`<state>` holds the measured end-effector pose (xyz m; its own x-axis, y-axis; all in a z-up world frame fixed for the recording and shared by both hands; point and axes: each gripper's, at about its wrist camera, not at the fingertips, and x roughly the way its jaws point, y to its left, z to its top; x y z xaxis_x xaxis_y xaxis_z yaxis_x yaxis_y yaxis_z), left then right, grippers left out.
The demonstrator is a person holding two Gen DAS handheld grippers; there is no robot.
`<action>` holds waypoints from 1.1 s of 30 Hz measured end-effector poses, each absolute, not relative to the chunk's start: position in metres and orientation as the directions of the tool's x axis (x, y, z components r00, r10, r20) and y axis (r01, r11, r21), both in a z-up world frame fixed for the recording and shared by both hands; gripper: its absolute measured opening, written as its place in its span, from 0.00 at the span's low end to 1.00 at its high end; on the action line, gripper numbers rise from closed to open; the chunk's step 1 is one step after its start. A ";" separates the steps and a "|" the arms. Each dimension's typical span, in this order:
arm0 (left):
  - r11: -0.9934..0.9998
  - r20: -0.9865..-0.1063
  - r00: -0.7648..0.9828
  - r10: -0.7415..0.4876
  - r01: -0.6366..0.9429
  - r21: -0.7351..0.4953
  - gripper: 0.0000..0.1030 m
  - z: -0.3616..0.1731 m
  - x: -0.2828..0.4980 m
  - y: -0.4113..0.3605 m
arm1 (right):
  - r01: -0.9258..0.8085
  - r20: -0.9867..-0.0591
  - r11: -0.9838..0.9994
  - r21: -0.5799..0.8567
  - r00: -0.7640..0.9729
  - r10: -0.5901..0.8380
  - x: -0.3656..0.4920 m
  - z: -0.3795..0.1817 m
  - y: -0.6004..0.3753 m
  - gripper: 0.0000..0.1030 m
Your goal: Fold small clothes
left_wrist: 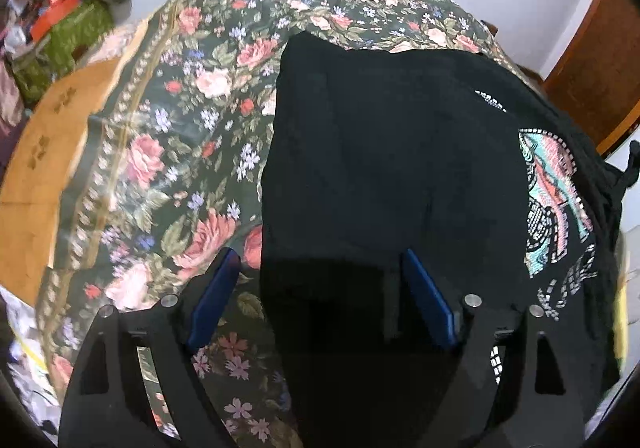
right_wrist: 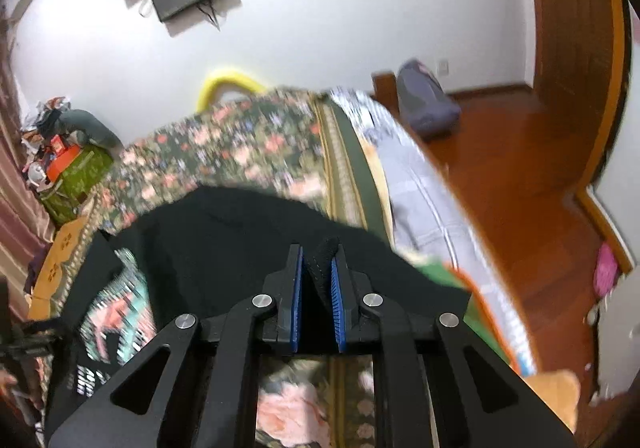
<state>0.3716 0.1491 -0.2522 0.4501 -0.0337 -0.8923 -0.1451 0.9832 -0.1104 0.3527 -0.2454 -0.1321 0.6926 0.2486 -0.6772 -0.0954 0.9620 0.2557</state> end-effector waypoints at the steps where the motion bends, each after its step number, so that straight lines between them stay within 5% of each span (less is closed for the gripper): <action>1: 0.979 -0.893 0.447 -0.053 -0.151 -0.134 0.82 -0.254 0.371 0.152 | -0.110 -0.665 0.963 0.246 0.703 0.250 0.355 -0.123 -0.242 0.11; 10: 0.987 -0.893 0.449 -0.039 -0.121 -0.104 0.82 -0.251 0.365 0.145 | -0.368 -0.571 0.898 0.240 0.694 0.437 0.366 -0.073 -0.155 0.11; 20: 0.994 -0.911 0.413 -0.004 -0.097 -0.048 0.82 -0.247 0.350 0.148 | -0.659 -0.768 0.722 0.208 0.347 0.538 0.319 -0.178 -0.024 0.11; 27: 0.992 -0.915 0.402 -0.004 -0.111 -0.053 0.82 -0.242 0.329 0.158 | -0.647 -0.795 0.712 0.274 0.264 0.546 0.305 -0.186 -0.050 0.35; 33: 0.984 -0.913 0.398 -0.085 -0.111 -0.140 0.79 -0.241 0.311 0.157 | -0.603 -0.779 0.787 0.132 0.428 0.459 0.290 -0.159 -0.112 0.55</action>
<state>0.3107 0.1567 -0.2414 0.3979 -0.0848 -0.9135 -0.1111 0.9839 -0.1398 0.2901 -0.1121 -0.1586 0.4279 0.4589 -0.7787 -0.6031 0.7866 0.1321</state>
